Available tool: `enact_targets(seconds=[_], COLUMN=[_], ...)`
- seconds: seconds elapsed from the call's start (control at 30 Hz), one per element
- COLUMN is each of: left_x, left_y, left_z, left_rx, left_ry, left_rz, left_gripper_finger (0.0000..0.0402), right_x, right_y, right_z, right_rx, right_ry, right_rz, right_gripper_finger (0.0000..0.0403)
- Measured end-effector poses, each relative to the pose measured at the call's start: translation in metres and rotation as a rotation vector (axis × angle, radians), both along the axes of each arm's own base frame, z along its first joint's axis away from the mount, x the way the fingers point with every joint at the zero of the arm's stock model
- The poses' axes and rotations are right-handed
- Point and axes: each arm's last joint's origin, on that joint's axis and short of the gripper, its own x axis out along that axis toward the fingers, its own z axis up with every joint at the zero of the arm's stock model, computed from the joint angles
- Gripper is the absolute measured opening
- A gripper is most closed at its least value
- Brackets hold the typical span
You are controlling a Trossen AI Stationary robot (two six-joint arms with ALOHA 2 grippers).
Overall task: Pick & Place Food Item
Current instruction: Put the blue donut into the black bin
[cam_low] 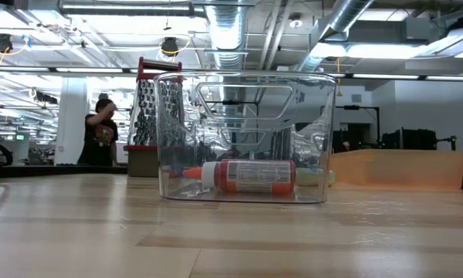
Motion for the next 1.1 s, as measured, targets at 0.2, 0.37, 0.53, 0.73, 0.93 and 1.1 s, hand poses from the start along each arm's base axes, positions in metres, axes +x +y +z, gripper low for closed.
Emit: enact_targets(seconds=[0.2,0.37,0.53,0.73,0.93,1.1], left_x=[0.0,-0.003,-0.005,-0.002,0.001,0.001], left_y=[0.0,-0.003,-0.005,-0.007,-0.008,-0.006], left_z=[0.0,0.0,-0.001,-0.009,-0.012,-0.008], left_rx=[0.003,0.002,0.004,0.022,0.019,0.013], left_ry=[0.0,0.0,0.0,0.017,0.021,0.034], left_rz=[-0.004,-0.019,-0.03,-0.033,-0.021,0.03], left_gripper_finger=[0.0166,0.0162,0.0169,0.0165,0.0143,0.0116], right_x=[0.0,0.0,0.0,0.0,0.0,0.0], right_y=[0.0,0.0,0.0,0.0,0.0,0.0], right_z=[0.0,0.0,0.0,0.0,0.0,0.0], right_rx=[-0.001,-0.001,-0.001,0.0,0.008,0.005], right_ry=[0.001,0.001,0.001,0.0,-0.003,-0.001], right_rz=[0.0,0.0,0.0,-0.001,-0.007,-0.007], right_gripper_finger=[0.0195,0.0195,0.0195,0.0195,0.0195,0.0195])
